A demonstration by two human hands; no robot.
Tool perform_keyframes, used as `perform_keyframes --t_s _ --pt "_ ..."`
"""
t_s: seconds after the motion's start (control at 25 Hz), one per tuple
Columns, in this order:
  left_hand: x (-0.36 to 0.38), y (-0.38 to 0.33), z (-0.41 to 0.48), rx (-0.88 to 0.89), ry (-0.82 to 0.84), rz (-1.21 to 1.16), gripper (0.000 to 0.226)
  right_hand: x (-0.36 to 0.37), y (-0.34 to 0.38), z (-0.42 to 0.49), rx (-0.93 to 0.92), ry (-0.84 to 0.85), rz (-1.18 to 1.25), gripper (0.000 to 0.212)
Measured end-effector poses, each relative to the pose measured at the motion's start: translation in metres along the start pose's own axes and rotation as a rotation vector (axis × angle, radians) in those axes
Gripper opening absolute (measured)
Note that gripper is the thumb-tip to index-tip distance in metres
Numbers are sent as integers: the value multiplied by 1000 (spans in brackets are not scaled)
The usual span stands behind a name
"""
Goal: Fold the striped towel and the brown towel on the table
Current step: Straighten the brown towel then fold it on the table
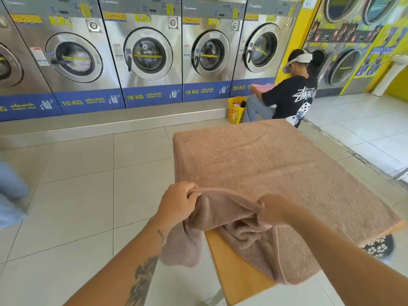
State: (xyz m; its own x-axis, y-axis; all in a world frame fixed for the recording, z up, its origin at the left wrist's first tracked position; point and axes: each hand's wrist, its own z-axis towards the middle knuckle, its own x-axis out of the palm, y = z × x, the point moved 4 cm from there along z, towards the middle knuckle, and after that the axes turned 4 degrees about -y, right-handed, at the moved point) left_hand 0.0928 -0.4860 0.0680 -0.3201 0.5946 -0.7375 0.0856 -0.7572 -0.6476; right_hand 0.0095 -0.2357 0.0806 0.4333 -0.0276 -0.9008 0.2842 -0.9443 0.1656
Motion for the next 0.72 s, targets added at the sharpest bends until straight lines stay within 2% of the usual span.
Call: perform_keyframes --t_s 0.04,0.08,0.12,0.16,0.24,0.36,0.44,0.52,0.6,0.68,0.72 --pt "-3 -16 13 95 16 37 18 5 9 0 -40 40 3 50" --pt "-4 -32 24 177 49 71 19 7 22 1 -87 12 59 68" --pt "-6 -48 33 234 85 97 20 5 35 3 -143 -58 122 73" --pt "-7 -61 40 270 110 121 21 1 48 6 -202 -136 201 63" --pt "-9 -77 48 297 91 137 18 -17 60 11 -240 -300 346 12" --pt "1 -47 47 129 103 179 7 -49 42 17 -189 -432 540 25" --pt "14 -13 35 -59 178 253 15 -70 18 18 -167 -498 572 26" --pt "19 -2 29 -166 135 184 20 -80 -12 25 -111 -505 539 27" --pt "18 -23 41 -128 25 115 21 -79 -34 36 -82 -409 400 25" --pt "18 -60 60 -4 -22 173 21 -71 -43 42 -120 -284 265 8" --pt "19 -81 69 66 -20 214 20 -69 -40 42 -168 -249 242 17"
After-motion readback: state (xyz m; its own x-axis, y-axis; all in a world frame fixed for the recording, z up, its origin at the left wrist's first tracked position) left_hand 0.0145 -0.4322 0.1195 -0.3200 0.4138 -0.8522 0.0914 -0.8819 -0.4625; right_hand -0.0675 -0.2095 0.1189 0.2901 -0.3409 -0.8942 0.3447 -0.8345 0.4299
